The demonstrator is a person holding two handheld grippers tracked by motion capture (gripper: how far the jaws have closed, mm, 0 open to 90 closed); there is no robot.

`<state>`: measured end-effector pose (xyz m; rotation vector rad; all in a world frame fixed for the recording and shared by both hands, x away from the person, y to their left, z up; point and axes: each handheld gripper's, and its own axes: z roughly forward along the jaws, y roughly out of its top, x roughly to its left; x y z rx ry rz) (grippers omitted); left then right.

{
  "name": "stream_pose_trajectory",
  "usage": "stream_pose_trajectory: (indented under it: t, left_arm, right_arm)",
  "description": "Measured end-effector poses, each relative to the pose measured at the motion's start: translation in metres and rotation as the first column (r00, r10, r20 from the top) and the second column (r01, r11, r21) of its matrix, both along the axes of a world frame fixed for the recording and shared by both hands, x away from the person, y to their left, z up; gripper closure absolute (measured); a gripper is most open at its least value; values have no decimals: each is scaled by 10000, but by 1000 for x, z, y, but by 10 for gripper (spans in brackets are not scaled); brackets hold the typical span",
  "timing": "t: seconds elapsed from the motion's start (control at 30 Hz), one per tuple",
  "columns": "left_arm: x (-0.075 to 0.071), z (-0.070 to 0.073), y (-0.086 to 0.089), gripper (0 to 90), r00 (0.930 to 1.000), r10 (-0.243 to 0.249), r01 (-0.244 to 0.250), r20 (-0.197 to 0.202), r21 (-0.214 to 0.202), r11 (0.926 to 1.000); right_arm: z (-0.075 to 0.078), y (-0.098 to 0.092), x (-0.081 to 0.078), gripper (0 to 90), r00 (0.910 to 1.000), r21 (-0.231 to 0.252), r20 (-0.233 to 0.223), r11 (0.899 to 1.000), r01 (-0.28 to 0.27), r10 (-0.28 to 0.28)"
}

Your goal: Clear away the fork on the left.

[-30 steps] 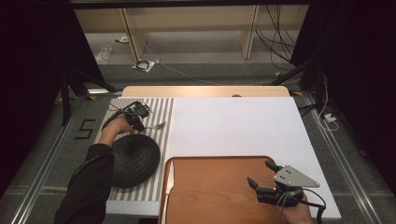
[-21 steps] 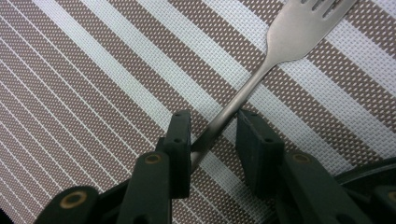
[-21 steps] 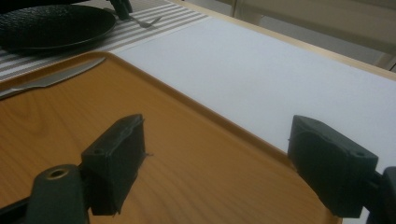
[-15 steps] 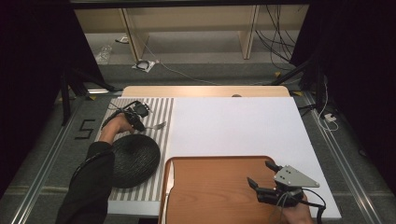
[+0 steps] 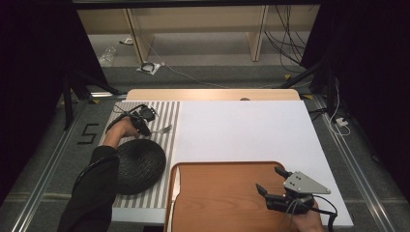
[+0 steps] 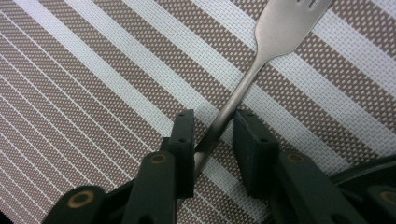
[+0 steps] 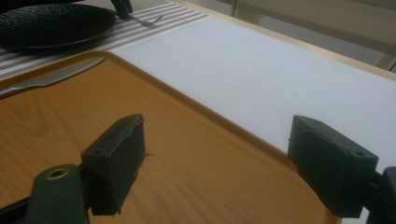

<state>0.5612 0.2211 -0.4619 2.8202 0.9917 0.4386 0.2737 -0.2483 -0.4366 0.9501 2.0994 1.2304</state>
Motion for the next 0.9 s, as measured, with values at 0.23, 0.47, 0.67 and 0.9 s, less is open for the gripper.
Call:
stream_pose_trajectory:
  t: [0.23, 0.47, 0.67, 0.9]
  left_arm:
    - [0, 0, 2, 802, 9992, 136, -155, -369, -502, 9986]
    - [0, 0, -1, 821, 9989, 83, -97, -467, -283, 9996]
    - [1, 0, -2, 835, 9985, 227, -240, -495, -255, 9994]
    - [0, 2, -2, 840, 9994, 270, -278, -207, -388, 9989]
  right_arm:
    - [0, 0, 0, 201, 10000, -10, -6, 10000, -2, 1]
    - [0, 0, 0, 201, 10000, -8, -16, 10000, -11, 11]
    - [0, 0, 0, 201, 10000, -11, -7, 10000, -2, 2]
    - [0, -1, 0, 201, 10000, -60, -74, 10000, 37, -37]
